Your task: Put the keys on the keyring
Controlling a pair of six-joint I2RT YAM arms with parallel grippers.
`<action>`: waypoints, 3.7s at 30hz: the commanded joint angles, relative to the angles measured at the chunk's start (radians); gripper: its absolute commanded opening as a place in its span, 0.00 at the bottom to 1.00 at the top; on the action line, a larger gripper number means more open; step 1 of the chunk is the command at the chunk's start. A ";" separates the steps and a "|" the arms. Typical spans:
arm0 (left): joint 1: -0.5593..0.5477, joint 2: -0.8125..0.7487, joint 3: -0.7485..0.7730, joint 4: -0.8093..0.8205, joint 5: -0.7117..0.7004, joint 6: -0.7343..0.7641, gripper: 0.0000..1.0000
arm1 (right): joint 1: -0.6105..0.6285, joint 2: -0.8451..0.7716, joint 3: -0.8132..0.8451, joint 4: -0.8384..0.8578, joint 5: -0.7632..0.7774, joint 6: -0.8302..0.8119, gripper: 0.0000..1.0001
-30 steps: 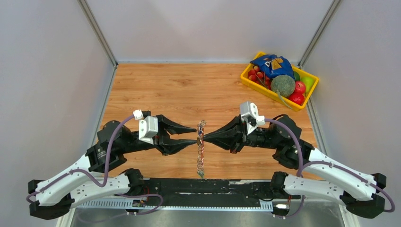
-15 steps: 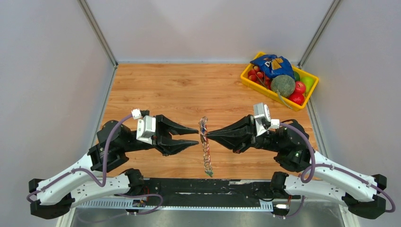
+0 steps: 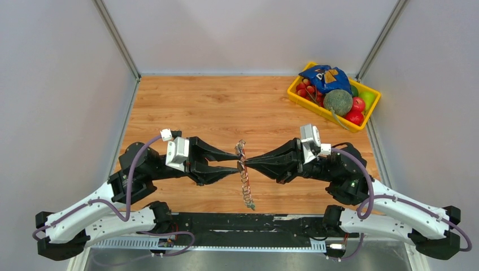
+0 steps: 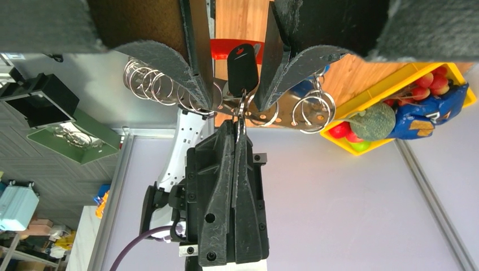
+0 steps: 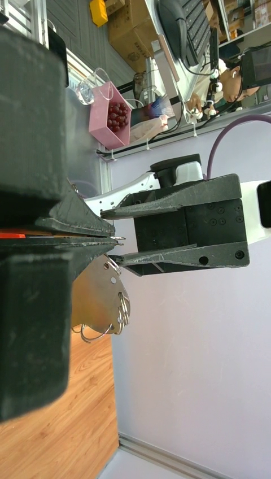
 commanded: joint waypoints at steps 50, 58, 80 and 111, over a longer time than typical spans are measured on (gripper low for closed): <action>0.001 0.170 0.301 -0.548 -0.004 0.111 0.00 | 0.039 0.107 0.437 -0.857 0.124 -0.222 0.31; 0.001 0.228 0.363 -0.696 0.016 0.154 0.00 | 0.038 0.159 0.475 -0.967 0.125 -0.267 0.29; 0.001 0.282 0.406 -0.816 0.010 0.210 0.00 | 0.038 0.261 0.440 -0.928 -0.062 -0.320 0.31; 0.000 0.254 0.398 -0.805 0.016 0.206 0.00 | 0.038 0.322 0.439 -0.869 -0.037 -0.307 0.20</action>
